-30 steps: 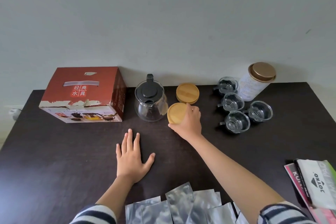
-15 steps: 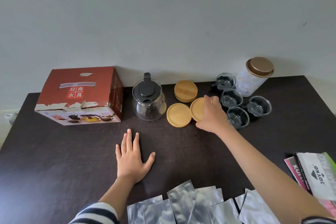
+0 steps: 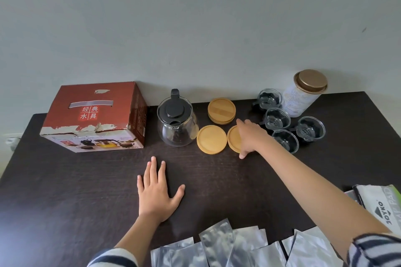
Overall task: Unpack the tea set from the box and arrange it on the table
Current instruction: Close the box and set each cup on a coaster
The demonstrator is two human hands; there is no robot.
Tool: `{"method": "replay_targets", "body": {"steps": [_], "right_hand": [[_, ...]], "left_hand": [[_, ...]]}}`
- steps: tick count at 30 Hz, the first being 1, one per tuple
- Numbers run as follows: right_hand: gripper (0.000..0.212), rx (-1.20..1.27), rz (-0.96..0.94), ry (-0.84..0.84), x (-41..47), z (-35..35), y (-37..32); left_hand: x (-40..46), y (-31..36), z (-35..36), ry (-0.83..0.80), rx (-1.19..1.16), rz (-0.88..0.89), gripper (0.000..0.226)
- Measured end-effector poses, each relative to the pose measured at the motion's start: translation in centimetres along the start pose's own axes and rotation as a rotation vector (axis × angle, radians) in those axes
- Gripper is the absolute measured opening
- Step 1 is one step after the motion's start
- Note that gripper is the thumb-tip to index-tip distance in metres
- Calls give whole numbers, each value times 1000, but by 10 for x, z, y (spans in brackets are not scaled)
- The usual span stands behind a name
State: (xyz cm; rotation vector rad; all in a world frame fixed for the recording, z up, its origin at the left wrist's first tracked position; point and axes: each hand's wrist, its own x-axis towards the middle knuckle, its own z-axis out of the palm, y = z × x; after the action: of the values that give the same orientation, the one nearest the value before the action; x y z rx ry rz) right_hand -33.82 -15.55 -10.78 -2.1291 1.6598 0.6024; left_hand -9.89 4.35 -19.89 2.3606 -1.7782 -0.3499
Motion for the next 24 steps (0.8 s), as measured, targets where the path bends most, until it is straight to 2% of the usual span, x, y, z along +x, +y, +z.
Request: {"method": "replay_targets", "body": {"steps": [2,5,7,11,15,24], "right_hand": [[114,120,-23,39,7,-6,2],[94,346,-39,233,22,-14,-5],[91,432,-6,303,35,-20,-16],[106,456,110,276,58,-26,-38],[101,468,181,276,66,-24,-54],[102,481,69,321,69,-17,-57]], "left_hand": [[0,0,0,-3,5,2,91],[0,-1,1,-14,23,2,92],[0,-1,1,-21,32,-2,92],[0,-2,1,-22,27,-4,91],[0,-3,3,-31,30,-4,91],[1,-2,3,-23,50,-4,90]]}}
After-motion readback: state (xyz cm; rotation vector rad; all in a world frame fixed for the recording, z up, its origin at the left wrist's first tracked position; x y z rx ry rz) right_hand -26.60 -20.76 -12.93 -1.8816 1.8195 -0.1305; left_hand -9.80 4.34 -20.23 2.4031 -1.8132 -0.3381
